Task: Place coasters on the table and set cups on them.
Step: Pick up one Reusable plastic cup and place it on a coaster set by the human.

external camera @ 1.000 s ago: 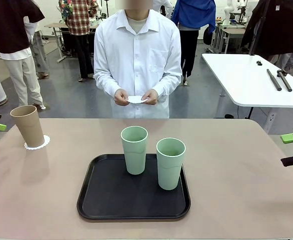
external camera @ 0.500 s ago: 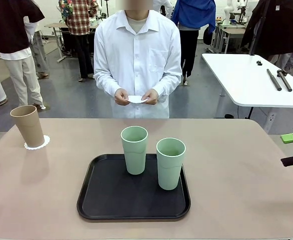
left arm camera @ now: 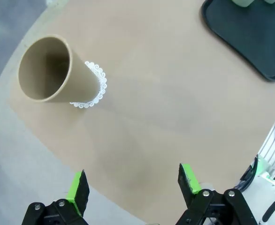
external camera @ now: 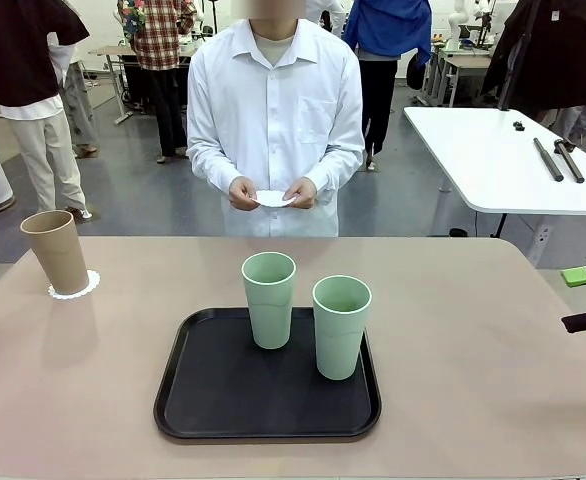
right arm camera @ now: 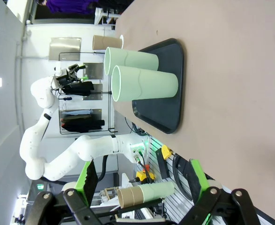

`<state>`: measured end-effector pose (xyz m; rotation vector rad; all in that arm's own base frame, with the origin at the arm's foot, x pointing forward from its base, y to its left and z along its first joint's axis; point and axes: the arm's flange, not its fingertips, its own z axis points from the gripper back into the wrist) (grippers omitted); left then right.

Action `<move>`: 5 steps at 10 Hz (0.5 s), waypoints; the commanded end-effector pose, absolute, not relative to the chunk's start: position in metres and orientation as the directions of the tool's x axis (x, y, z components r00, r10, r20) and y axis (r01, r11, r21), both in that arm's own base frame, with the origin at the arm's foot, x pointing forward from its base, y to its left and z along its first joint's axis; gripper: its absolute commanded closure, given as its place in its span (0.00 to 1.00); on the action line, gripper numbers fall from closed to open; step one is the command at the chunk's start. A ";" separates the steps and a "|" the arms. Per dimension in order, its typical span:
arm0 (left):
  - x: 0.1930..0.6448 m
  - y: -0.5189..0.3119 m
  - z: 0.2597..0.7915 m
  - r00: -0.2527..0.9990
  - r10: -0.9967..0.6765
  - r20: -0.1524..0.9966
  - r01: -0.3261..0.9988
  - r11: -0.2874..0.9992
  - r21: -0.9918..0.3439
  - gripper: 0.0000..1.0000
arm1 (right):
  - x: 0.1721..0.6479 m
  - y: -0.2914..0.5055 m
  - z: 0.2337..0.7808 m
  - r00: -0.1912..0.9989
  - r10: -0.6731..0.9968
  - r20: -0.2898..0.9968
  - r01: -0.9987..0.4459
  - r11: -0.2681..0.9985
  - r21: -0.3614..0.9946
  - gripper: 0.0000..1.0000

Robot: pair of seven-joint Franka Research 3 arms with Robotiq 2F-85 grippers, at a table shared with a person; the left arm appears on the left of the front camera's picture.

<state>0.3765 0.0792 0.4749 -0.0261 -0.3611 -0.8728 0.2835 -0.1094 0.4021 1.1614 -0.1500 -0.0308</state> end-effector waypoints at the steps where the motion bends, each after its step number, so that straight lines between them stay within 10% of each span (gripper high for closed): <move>1: 0.380 0.045 0.469 0.610 -0.747 0.263 0.735 0.658 0.163 0.00 | 0.284 -0.110 0.402 0.989 -0.105 0.106 -0.058 0.385 0.921 0.00; 5: 0.379 0.040 0.475 0.597 -0.751 0.282 0.744 0.650 0.155 0.00 | 0.284 -0.110 0.402 0.989 -0.105 0.106 -0.058 0.385 0.921 0.00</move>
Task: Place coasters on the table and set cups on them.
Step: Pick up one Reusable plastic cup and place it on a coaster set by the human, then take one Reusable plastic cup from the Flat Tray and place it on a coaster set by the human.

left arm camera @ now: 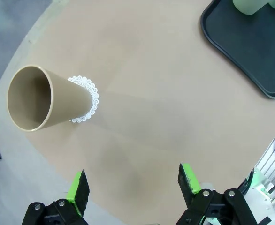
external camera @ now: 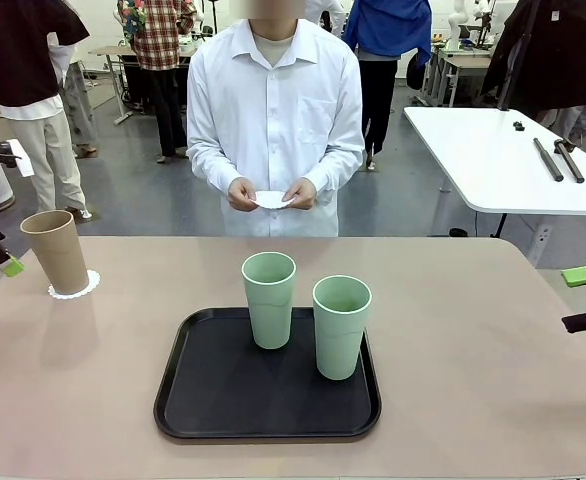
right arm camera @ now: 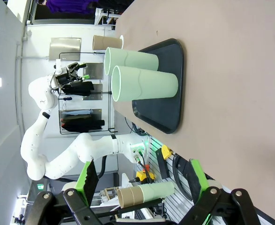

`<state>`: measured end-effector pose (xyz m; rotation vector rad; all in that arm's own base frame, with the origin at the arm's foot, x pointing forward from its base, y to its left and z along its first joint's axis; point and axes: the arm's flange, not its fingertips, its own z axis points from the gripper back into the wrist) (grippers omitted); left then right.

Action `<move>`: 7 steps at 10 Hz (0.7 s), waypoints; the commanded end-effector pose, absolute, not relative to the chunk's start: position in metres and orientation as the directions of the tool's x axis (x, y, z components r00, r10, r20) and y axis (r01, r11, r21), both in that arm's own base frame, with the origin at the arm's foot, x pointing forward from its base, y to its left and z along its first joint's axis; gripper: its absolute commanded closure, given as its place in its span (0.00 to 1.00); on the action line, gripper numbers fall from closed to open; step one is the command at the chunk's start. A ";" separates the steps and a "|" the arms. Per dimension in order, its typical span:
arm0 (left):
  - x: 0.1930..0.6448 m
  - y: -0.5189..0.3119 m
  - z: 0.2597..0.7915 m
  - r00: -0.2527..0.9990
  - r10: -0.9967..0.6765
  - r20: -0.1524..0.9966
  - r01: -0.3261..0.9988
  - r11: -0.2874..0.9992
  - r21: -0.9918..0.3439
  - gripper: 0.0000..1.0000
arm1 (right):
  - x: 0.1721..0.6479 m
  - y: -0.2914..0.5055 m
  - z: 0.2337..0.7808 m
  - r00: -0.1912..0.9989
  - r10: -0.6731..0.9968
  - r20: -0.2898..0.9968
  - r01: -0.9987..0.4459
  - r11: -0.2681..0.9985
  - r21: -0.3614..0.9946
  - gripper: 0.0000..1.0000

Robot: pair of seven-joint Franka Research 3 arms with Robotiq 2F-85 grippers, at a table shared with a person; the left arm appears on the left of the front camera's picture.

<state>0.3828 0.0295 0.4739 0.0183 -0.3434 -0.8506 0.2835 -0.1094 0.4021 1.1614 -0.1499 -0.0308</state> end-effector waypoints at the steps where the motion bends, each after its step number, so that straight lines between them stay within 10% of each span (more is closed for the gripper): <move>1: 0.379 0.040 0.475 0.597 -0.751 0.282 0.744 0.650 0.155 0.00 | 0.284 -0.110 0.402 0.989 -0.105 0.106 -0.058 0.385 0.921 0.00; 7: 0.379 0.040 0.475 0.597 -0.751 0.282 0.744 0.650 0.155 0.00 | 0.284 -0.110 0.402 0.989 -0.105 0.106 -0.058 0.385 0.921 0.00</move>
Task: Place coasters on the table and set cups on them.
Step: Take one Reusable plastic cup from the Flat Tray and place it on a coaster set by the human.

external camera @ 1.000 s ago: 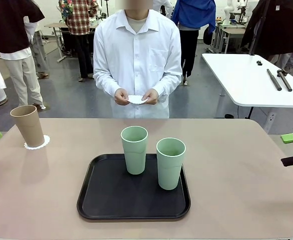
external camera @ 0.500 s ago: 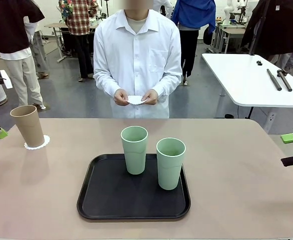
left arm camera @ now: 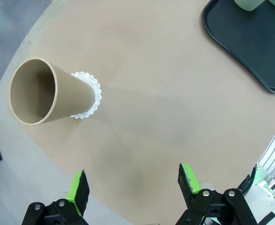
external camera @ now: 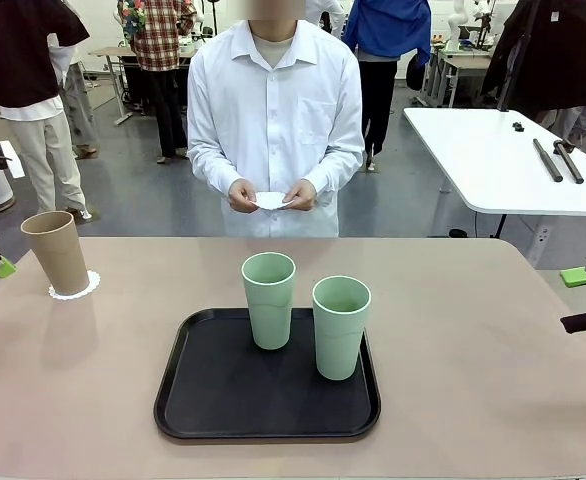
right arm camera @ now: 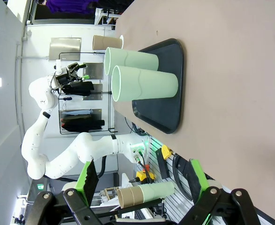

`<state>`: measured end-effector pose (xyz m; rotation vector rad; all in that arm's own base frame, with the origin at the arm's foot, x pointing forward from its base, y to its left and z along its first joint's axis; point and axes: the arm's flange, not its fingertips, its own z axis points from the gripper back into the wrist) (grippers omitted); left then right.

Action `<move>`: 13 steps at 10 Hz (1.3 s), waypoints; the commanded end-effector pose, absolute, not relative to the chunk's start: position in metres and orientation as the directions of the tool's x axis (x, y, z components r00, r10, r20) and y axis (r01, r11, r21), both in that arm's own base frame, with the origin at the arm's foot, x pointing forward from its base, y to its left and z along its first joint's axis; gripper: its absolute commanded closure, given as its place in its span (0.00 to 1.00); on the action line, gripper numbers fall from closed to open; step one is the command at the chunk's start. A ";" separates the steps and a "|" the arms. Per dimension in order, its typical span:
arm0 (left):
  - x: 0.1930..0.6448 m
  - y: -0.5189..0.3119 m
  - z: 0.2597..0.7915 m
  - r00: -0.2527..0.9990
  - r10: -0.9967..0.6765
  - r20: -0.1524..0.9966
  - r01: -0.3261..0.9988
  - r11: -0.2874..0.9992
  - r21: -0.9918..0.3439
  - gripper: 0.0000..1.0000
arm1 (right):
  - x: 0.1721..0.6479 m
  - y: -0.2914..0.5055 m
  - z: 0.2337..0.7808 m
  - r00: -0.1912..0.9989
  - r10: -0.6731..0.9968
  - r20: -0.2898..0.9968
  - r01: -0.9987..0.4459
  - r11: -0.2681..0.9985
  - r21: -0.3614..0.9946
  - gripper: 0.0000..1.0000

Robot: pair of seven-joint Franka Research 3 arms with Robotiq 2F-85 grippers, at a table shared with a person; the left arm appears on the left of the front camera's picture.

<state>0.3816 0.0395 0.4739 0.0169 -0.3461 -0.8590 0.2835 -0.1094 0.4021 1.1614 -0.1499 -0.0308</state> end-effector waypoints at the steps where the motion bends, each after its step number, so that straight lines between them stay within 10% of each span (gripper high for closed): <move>1: 0.382 0.040 0.474 0.602 -0.743 0.291 0.738 0.658 0.153 0.00 | 0.284 -0.110 0.402 0.989 -0.105 0.106 -0.058 0.385 0.921 0.00; 4: 0.347 0.040 0.438 0.916 -0.212 0.341 0.216 0.976 0.027 0.00 | 0.284 -0.110 0.402 0.989 -0.105 0.106 -0.058 0.385 0.921 0.00; 6: 0.339 0.028 0.445 0.947 -0.165 0.277 0.142 0.985 0.102 0.00 | 0.284 -0.110 0.402 0.989 -0.105 0.106 -0.058 0.385 0.921 0.00; 9: 0.376 0.047 0.468 0.938 -0.161 0.307 0.152 0.987 0.055 0.00 | 0.284 -0.110 0.402 0.989 -0.105 0.106 -0.058 0.385 0.921 0.00; 10: 0.376 0.072 0.475 0.930 -0.223 0.291 0.300 0.918 -0.257 0.00 | 0.284 -0.110 0.402 0.989 -0.105 0.106 -0.058 0.385 0.921 0.00; 13: 0.352 0.128 0.491 0.923 -0.204 0.328 0.372 0.698 -0.612 0.00 | 0.284 -0.110 0.402 0.989 -0.105 0.106 -0.058 0.385 0.921 0.00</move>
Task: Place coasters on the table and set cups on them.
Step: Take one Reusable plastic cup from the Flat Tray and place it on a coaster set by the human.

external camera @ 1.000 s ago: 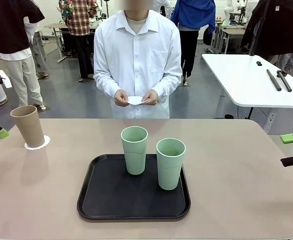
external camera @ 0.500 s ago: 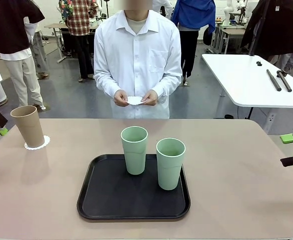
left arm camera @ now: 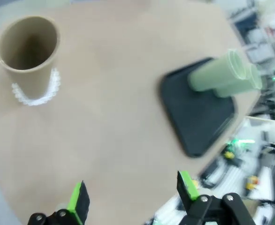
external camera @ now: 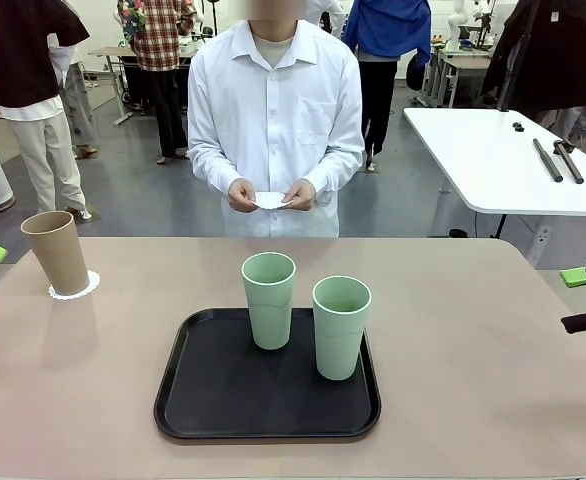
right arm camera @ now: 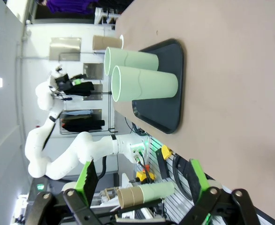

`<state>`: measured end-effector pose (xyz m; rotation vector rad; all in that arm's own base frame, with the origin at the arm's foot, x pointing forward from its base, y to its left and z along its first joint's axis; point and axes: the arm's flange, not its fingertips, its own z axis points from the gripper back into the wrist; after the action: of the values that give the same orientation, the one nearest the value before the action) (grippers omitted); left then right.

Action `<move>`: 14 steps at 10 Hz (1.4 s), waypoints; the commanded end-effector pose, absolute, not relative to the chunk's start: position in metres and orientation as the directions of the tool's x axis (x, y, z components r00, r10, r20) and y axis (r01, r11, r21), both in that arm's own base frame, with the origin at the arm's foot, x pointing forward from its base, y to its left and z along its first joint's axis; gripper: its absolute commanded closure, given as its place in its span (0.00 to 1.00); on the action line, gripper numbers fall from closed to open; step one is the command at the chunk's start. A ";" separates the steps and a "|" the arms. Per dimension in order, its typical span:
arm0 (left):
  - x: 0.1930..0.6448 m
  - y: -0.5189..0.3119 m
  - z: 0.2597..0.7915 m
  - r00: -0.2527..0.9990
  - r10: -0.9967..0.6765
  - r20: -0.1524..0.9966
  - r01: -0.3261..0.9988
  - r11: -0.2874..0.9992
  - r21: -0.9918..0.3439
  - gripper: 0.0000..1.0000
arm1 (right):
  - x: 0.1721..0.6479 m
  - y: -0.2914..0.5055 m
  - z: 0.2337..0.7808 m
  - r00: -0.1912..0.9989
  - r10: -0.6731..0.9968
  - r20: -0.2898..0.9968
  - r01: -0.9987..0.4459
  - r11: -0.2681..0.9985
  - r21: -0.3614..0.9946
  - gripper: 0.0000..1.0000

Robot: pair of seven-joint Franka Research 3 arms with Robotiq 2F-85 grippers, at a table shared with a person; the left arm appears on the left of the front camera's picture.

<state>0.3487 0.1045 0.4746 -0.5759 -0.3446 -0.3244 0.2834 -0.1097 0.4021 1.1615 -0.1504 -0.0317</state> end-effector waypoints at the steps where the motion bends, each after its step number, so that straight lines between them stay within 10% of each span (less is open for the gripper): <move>1: 0.365 0.152 0.488 0.946 -0.143 0.292 0.316 0.614 -0.723 0.00 | 0.284 -0.110 0.402 0.989 -0.105 0.106 -0.058 0.385 0.921 0.00; 14: 0.348 0.247 0.353 0.970 0.050 0.236 0.213 0.282 -0.935 0.00 | 0.284 -0.110 0.402 0.989 -0.105 0.106 -0.058 0.385 0.921 0.00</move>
<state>0.3504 0.2456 0.3526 -1.2827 -0.2391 -0.1260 0.2832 -0.1100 0.4021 1.1613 -0.1509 -0.0325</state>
